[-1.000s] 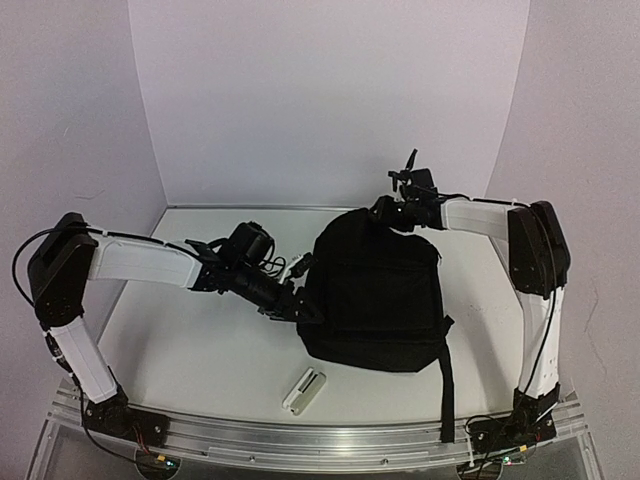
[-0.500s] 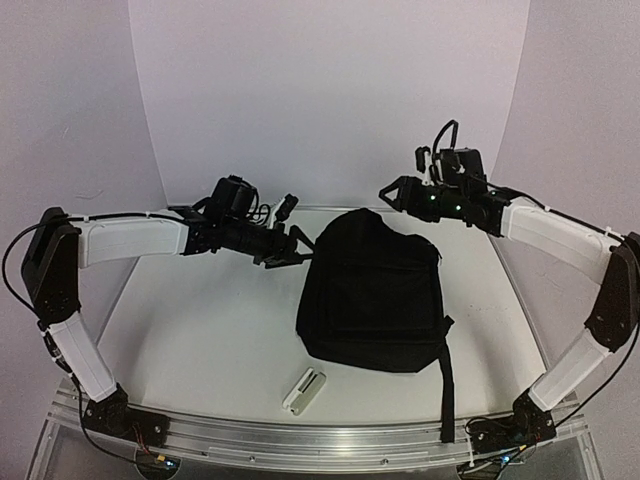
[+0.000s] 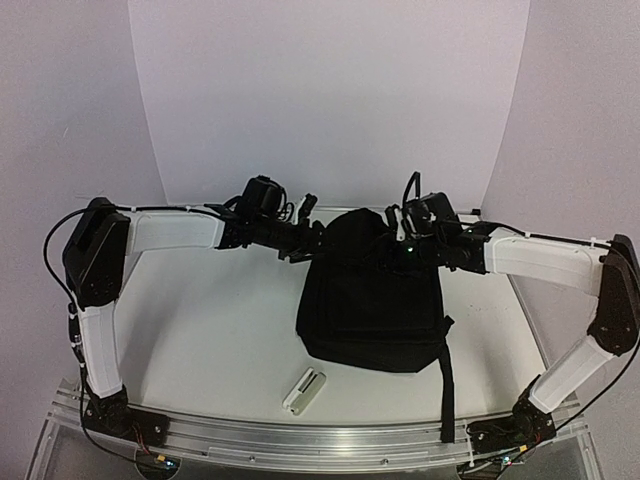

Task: Pack the student bag
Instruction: Adjust the student bag at the center of the board, then unzip the student bag at the center of the board.

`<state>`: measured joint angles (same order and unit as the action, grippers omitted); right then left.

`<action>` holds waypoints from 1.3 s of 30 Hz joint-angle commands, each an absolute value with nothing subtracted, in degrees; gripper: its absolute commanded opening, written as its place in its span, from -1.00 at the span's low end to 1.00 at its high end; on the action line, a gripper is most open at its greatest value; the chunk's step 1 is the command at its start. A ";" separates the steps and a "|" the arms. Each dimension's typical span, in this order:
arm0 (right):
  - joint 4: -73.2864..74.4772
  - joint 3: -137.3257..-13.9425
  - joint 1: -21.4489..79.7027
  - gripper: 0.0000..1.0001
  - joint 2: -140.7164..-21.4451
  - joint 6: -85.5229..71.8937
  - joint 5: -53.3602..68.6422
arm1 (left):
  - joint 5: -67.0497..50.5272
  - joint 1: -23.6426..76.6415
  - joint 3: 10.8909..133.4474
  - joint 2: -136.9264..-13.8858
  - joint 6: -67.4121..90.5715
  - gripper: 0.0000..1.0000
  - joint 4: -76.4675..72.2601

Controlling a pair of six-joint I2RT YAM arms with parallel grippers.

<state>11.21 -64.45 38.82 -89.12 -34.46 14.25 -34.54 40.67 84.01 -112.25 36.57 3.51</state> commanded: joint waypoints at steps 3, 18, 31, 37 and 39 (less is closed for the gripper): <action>10.20 -66.75 39.82 -0.32 -92.50 -34.55 11.96 | -29.01 41.98 90.97 -116.05 32.12 0.16 8.83; 10.20 -69.31 41.34 -0.46 -96.75 -34.29 11.06 | -29.73 42.37 94.36 -119.68 31.03 -0.39 10.37; 10.27 -69.40 41.84 -1.00 -96.44 -37.46 5.54 | -29.99 42.33 93.08 -119.09 30.15 -0.99 9.46; 13.64 -65.86 41.75 -1.00 -91.26 -42.28 -6.51 | -25.23 40.97 86.45 -114.23 31.03 -1.00 7.30; 15.56 -64.79 41.64 -1.00 -89.56 -42.96 -9.21 | -24.30 39.96 83.80 -112.31 31.57 -1.00 6.71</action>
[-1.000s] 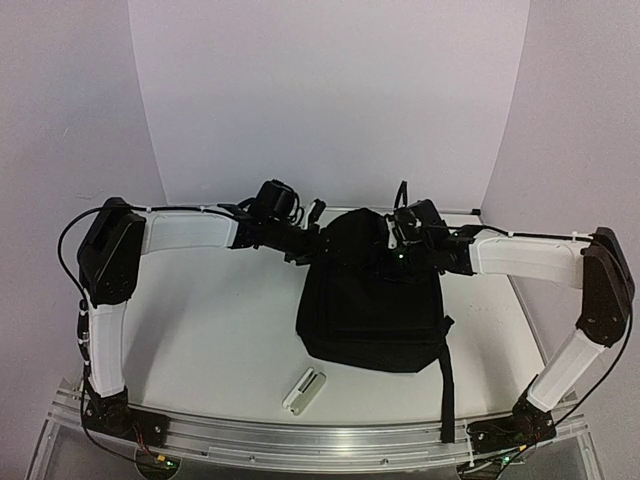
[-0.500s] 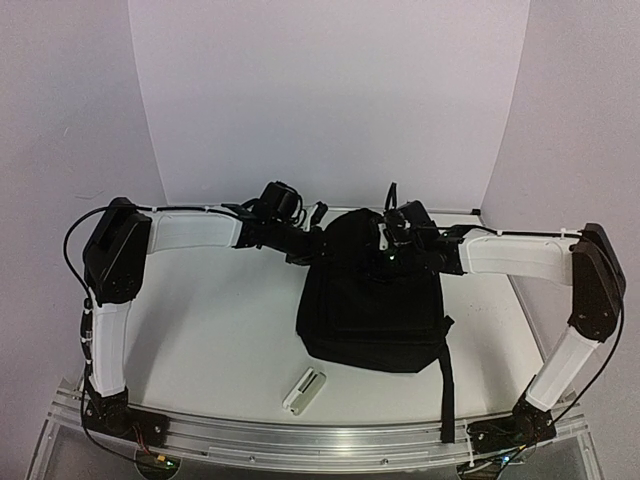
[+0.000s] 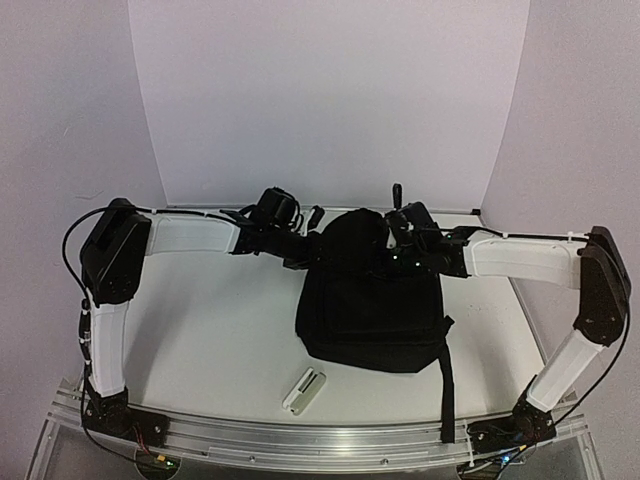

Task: Pack the student bag
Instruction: Unzip the student bag at the center of the board.

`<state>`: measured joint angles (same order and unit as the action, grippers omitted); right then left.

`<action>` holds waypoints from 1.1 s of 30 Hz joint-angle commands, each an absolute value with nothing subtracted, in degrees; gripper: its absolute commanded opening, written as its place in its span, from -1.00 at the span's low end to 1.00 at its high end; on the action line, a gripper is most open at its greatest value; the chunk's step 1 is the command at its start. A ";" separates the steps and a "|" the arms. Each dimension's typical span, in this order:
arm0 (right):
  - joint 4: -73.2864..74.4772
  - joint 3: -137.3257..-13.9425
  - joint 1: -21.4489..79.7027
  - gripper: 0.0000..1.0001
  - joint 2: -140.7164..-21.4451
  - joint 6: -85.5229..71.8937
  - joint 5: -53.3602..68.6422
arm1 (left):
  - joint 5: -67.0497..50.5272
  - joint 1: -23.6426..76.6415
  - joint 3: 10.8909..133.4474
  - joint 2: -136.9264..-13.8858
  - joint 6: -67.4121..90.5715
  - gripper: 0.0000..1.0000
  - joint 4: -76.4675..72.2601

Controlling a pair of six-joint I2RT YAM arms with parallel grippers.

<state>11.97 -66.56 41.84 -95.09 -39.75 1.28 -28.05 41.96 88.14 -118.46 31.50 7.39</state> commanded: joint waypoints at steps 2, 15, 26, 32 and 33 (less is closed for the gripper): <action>17.16 -63.73 41.24 -1.00 -88.18 -43.38 -11.43 | -23.80 38.87 81.37 -110.61 31.99 -0.99 5.95; 21.96 -59.46 36.51 -1.00 -84.39 -45.61 -16.91 | -19.73 35.33 69.56 -101.10 31.99 -1.00 6.48; 21.29 -58.35 35.92 -0.50 -80.93 -40.07 -10.60 | -20.49 35.16 67.14 -98.95 31.83 -1.00 6.42; 21.26 -50.22 36.14 0.35 -73.03 -39.44 -2.76 | -21.87 35.14 67.73 -98.94 31.72 -1.00 6.01; 21.13 -48.57 36.13 0.36 -71.97 -39.34 -1.58 | -21.71 35.15 67.71 -98.89 31.59 -0.99 5.98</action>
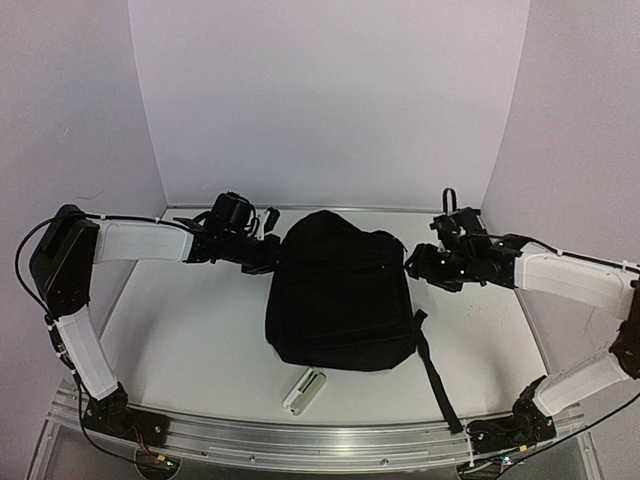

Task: Pack the student bag
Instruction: Unzip the student bag at the center of the board, then adjust the student bag at the center of the board.

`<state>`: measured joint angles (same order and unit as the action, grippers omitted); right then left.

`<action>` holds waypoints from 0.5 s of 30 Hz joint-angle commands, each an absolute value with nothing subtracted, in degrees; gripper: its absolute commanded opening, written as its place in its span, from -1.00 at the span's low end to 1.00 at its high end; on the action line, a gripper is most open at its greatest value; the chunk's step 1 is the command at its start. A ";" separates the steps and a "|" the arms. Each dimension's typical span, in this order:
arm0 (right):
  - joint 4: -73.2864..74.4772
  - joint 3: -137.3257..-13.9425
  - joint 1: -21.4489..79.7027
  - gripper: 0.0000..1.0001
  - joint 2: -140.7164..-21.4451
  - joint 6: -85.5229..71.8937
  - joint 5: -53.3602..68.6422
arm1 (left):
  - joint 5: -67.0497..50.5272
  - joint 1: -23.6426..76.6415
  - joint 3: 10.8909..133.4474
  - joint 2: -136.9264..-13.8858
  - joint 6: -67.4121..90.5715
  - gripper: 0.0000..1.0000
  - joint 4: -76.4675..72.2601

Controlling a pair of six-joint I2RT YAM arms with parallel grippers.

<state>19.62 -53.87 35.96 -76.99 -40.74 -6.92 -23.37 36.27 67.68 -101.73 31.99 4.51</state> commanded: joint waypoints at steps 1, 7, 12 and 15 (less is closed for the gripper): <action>20.83 -47.17 36.12 0.35 -71.16 -39.23 -0.33 | -21.55 35.15 67.62 -98.91 31.45 -0.99 6.00; 13.66 -40.30 36.81 0.16 -69.78 -40.06 10.33 | -21.97 35.09 67.98 -99.42 30.54 -1.00 7.24; 12.20 -39.66 36.95 -0.03 -73.64 -39.39 10.89 | -22.03 35.11 68.05 -99.40 30.03 -0.99 8.19; 9.18 -39.55 37.06 -0.32 -77.11 -38.23 12.18 | -22.13 35.12 68.04 -99.25 29.71 -0.99 9.05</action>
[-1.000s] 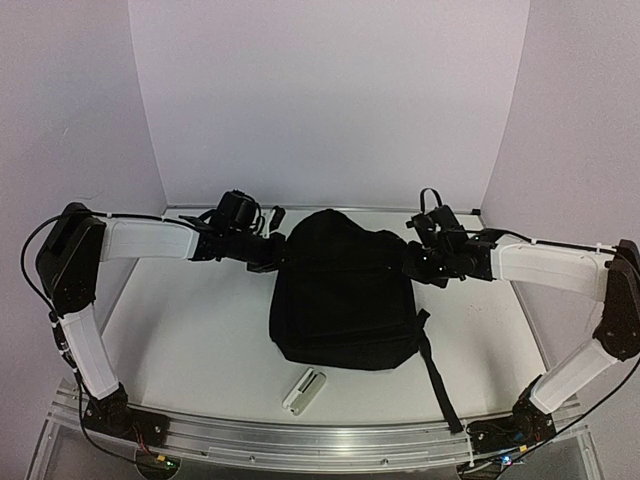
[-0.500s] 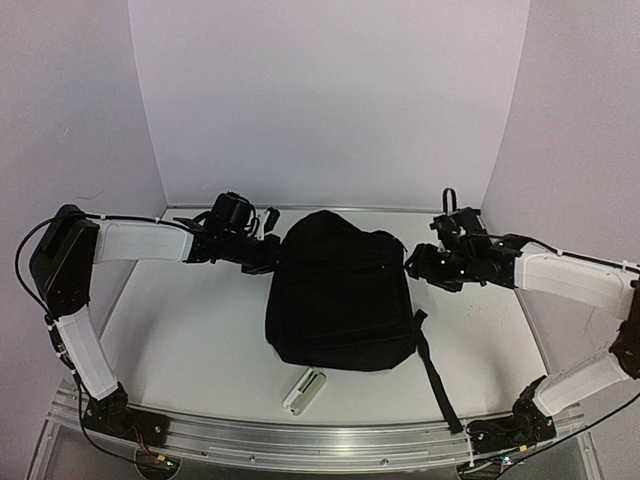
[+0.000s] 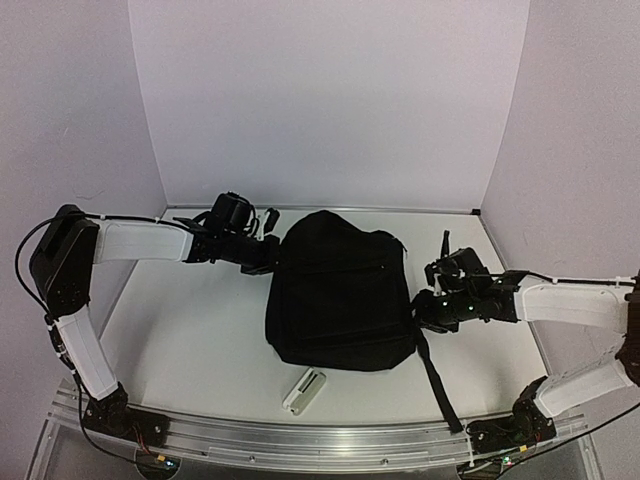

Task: Pack the student bag
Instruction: Adjust the student bag at the center of the board.

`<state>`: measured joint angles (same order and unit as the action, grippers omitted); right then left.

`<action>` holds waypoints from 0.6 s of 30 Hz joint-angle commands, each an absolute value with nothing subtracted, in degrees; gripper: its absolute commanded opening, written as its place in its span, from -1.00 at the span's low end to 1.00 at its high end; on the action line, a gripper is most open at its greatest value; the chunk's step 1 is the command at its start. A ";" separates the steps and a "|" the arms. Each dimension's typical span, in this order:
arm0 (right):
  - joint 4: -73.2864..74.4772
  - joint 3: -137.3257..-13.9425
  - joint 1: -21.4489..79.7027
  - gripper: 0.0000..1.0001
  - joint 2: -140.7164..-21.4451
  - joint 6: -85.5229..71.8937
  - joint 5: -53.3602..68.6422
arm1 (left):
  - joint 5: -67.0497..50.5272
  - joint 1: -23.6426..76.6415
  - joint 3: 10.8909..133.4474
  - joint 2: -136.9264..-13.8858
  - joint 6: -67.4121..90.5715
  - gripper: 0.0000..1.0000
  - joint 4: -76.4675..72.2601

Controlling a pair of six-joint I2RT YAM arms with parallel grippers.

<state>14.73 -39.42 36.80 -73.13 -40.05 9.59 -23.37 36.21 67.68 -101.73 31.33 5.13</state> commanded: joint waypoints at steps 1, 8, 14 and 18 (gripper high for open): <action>8.31 -40.01 37.04 -0.50 -77.89 -38.04 11.62 | -22.33 35.15 67.73 -99.01 29.36 -0.99 9.62; 9.59 -51.65 36.55 -1.00 -89.05 -36.66 -2.32 | -27.86 36.31 63.72 -95.58 22.36 -0.99 14.50; 10.11 -67.40 34.31 -1.00 -101.14 -32.07 -8.34 | -32.69 41.18 60.20 -92.10 19.03 -1.00 16.74; 10.19 -79.22 33.89 -1.00 -109.98 -28.13 -9.72 | -34.96 45.29 60.39 -91.27 19.42 -1.00 16.34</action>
